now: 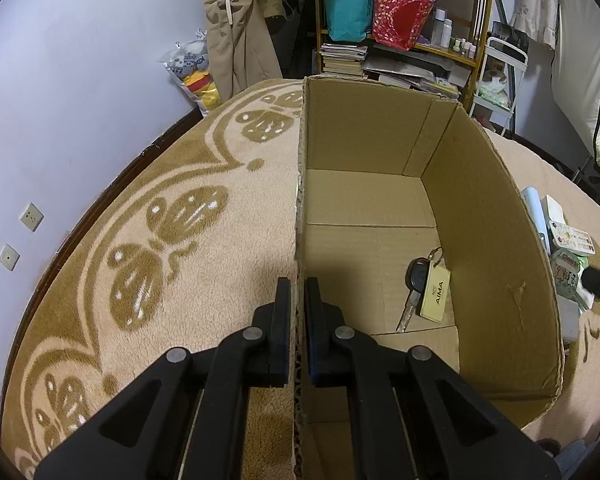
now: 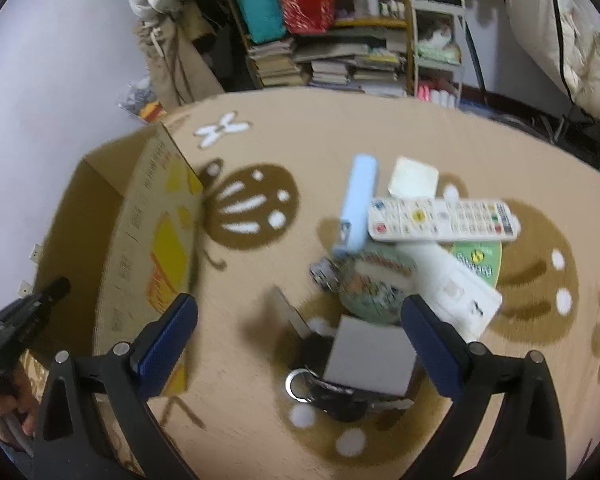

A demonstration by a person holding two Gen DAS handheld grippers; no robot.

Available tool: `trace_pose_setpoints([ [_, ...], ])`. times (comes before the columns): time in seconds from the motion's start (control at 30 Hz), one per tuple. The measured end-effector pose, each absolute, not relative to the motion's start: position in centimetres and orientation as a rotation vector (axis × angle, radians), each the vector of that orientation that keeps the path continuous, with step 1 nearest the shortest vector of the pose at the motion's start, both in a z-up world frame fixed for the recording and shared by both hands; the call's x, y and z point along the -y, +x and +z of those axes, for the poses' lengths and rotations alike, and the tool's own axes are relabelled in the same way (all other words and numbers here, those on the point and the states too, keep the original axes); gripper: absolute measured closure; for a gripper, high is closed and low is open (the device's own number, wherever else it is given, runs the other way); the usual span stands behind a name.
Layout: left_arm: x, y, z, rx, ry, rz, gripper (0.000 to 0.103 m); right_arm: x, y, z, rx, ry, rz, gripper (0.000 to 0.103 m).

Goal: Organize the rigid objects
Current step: 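Move the right tool back over the white charger in the pile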

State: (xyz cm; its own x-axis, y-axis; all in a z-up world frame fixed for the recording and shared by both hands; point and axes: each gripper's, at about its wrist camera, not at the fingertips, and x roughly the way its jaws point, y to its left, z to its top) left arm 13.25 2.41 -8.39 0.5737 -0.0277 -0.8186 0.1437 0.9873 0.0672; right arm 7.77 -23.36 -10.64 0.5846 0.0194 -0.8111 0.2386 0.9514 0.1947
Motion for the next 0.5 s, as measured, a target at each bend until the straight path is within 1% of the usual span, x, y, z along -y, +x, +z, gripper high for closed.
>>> trace_pose_setpoints([
  [0.5, -2.5, 13.2, -8.4, -0.955, 0.13, -0.101, 0.096, 25.8, 6.5, -15.4, -1.045, 0.399, -0.212, 0.0],
])
